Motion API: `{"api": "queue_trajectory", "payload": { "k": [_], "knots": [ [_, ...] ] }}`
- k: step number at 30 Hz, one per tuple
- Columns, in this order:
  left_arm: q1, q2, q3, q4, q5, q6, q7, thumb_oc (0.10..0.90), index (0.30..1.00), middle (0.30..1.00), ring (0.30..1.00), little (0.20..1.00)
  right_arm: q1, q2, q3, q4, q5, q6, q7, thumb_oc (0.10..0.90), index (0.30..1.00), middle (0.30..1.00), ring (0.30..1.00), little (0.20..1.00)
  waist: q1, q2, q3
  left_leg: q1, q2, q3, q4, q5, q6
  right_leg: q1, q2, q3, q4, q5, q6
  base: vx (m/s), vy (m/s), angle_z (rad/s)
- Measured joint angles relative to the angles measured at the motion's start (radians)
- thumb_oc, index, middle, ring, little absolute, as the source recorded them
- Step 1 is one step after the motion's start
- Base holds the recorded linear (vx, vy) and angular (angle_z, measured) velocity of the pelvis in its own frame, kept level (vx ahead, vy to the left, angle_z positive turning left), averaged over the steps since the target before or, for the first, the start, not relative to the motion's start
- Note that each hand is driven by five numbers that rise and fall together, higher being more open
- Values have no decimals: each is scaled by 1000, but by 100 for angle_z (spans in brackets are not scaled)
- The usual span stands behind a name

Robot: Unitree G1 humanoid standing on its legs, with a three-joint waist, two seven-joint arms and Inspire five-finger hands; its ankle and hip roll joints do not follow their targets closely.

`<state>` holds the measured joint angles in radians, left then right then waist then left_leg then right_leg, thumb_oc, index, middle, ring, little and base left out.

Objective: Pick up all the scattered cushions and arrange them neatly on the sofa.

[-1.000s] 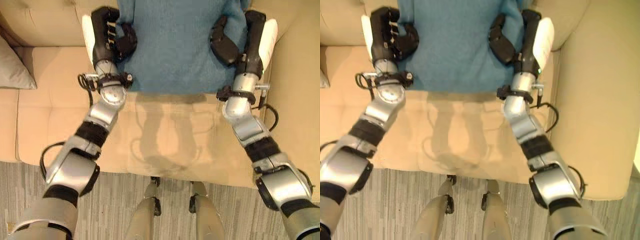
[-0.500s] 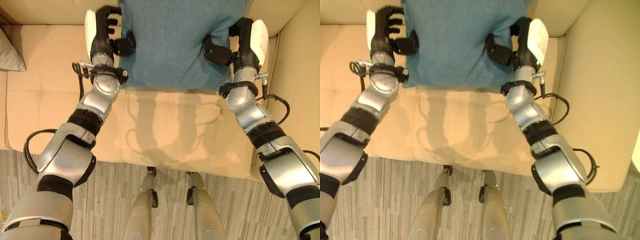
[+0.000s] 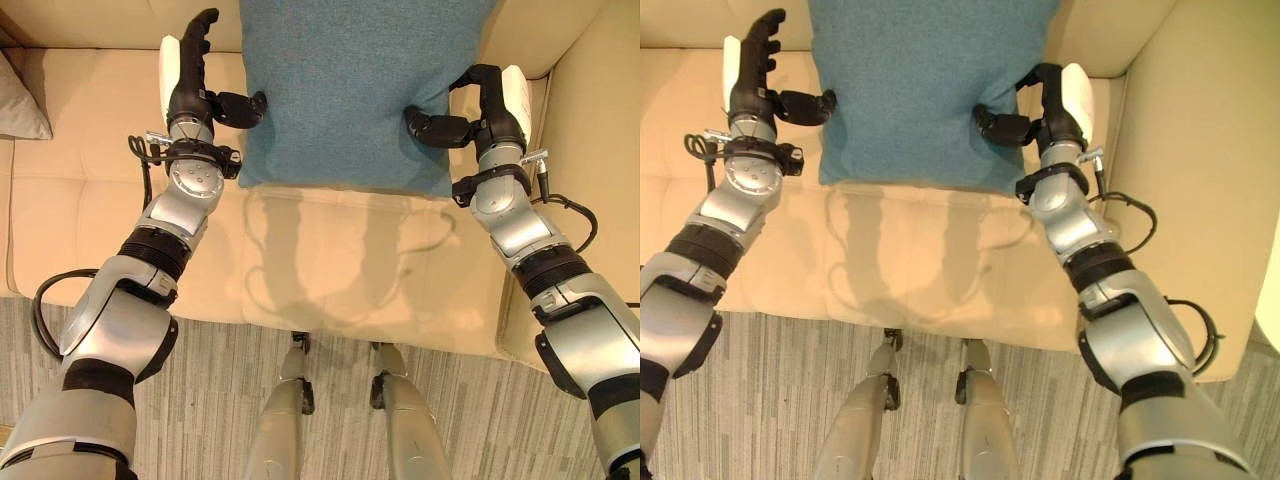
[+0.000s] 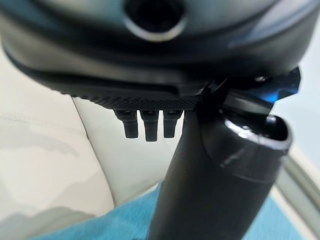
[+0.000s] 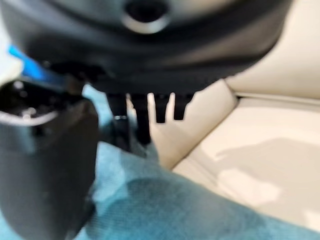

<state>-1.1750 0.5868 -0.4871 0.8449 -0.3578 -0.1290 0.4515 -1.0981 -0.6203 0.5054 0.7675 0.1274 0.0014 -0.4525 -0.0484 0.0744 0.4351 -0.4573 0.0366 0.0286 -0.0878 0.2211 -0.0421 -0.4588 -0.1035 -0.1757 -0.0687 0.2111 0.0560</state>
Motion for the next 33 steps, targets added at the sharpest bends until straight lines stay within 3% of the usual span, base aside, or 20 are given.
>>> {"api": "queue_trajectory", "payload": {
  "k": [5, 10, 11, 13, 16, 21, 26, 27, 33],
  "knots": [
    [105, -2, 45, -75, -29, -2, -4, 800, 900, 900, 900, 900, 99, 6, -95, -74, 44, -6, 2, 800, 900, 900, 900, 900, 0, 0, 0, 15, 0, -9, 0, 0, 0, 20, 0, -9, -1, 0, 0, 12, -3, 5],
    [305, -5, 124, -199, -35, -6, -10, 800, 900, 900, 900, 900, 245, 4, -195, -163, 52, -26, 10, 800, 900, 900, 900, 900, 3, -2, 1, 53, -1, -11, 0, -1, 0, 63, -1, -10, -4, -5, 6, 70, -9, 3],
    [360, -20, 174, -256, -35, -6, -21, 800, 900, 900, 900, 900, 298, 11, -241, -213, 51, -35, 21, 800, 900, 900, 900, 900, 4, -4, 2, 63, -1, -11, 0, -4, 1, 74, -1, -11, -4, -8, 9, 98, -8, 3],
    [606, -81, 273, -414, -34, -39, -49, 800, 900, 900, 900, 900, 528, 52, -349, -332, 48, -73, 46, 800, 900, 900, 900, 900, 2, -19, 10, 149, -5, -11, -1, -9, 1, 167, -4, -13, -7, -29, 15, 83, -9, 12],
    [892, -174, 341, -463, -34, -50, -90, 800, 900, 900, 900, 900, 766, 119, -411, -344, 34, -80, 84, 800, 900, 900, 900, 900, 1, -29, -17, 232, 3, -12, -2, -58, 0, 249, 1, -11, -6, -75, 36, 70, -3, 4],
    [1195, -315, 442, -285, -57, 3, -166, 800, 900, 900, 900, 900, 1006, 211, -472, -237, -40, -63, 156, 800, 900, 900, 900, 900, -13, -47, -82, 271, -2, -13, -2, -77, 1, 299, -2, -13, -22, -78, 27, 32, -4, 2],
    [1245, -365, 466, 6, -36, 26, -213, 800, 900, 900, 900, 900, 1013, 245, -433, -18, -126, -63, 201, 800, 900, 900, 900, 900, -12, -57, -133, 334, -1, -15, -2, -87, 1, 365, 0, -18, -23, -87, 31, 4, -3, 2],
    [1247, -373, 459, 96, -9, 31, -230, 800, 900, 900, 900, 900, 1012, 261, -407, 52, -132, -62, 212, 800, 900, 900, 900, 900, -6, -60, -171, 354, 2, -14, -2, -96, 0, 383, 1, -18, -23, -98, 38, 0, 0, 0],
    [1293, -400, 452, 264, 97, 51, -254, 800, 900, 900, 900, 900, 1076, 307, -352, 184, -173, -76, 242, 800, 900, 900, 900, 900, 10, -69, -289, 417, 4, -11, -6, -123, 11, 443, 2, -12, -23, -117, 40, 13, -47, -3]
  ]
}}
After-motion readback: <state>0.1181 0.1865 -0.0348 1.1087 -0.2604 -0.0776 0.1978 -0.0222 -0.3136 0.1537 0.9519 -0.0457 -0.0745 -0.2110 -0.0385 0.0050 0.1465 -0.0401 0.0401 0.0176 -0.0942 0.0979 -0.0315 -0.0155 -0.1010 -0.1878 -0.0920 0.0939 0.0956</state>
